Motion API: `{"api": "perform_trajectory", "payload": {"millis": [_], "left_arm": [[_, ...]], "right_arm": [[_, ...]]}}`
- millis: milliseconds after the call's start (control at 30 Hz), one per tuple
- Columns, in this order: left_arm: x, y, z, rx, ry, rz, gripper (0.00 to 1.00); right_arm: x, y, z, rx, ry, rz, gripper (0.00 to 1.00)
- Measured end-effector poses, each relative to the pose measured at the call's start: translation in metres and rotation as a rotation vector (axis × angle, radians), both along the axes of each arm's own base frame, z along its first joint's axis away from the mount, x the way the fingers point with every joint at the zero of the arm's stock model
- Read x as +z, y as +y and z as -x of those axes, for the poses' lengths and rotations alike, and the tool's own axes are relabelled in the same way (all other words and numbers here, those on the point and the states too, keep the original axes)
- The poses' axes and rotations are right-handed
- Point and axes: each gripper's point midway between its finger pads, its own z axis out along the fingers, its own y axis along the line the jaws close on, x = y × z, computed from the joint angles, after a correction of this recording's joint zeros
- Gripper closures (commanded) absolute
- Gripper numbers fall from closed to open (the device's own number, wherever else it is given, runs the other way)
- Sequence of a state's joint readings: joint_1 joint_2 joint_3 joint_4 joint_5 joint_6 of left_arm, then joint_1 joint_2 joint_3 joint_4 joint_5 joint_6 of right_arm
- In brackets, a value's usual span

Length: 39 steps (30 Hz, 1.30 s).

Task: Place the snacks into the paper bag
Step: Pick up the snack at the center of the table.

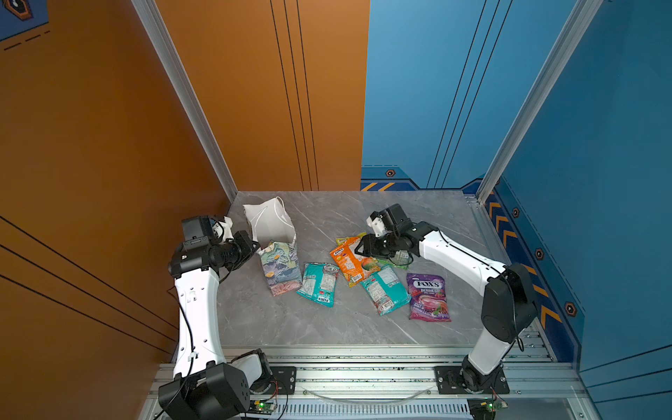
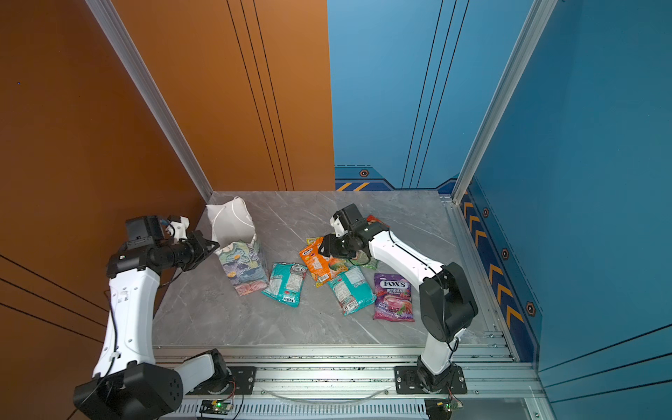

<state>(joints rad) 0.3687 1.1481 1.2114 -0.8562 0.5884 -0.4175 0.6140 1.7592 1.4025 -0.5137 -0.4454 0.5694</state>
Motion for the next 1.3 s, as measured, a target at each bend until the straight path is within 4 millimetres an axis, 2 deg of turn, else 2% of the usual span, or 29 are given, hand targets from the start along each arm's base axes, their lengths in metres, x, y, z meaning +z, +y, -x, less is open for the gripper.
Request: {"api": "perform_trajectory", "payload": {"millis": [233, 333, 667, 1167, 1300], "left_arm": [[0.001, 0.001, 0.0, 0.004, -0.002, 0.004, 1.0], [0.001, 0.001, 0.0, 0.004, -0.002, 0.004, 1.0], [0.001, 0.0, 0.0, 0.003, -0.002, 0.006, 1.0], [0.002, -0.001, 0.001, -0.005, -0.006, 0.015, 1.0], [0.002, -0.002, 0.001, -0.007, -0.007, 0.018, 1.0]], "right_arm": [[-0.048, 0.042, 0.053, 0.058, 0.142, 0.011, 0.45], [-0.058, 0.049, 0.063, 0.044, 0.171, 0.001, 0.45], [-0.08, 0.061, 0.051, -0.086, 0.215, -0.07, 0.45], [-0.115, 0.077, 0.035, -0.182, 0.276, -0.116, 0.46], [-0.115, 0.083, 0.03, -0.194, 0.276, -0.14, 0.46]]}}
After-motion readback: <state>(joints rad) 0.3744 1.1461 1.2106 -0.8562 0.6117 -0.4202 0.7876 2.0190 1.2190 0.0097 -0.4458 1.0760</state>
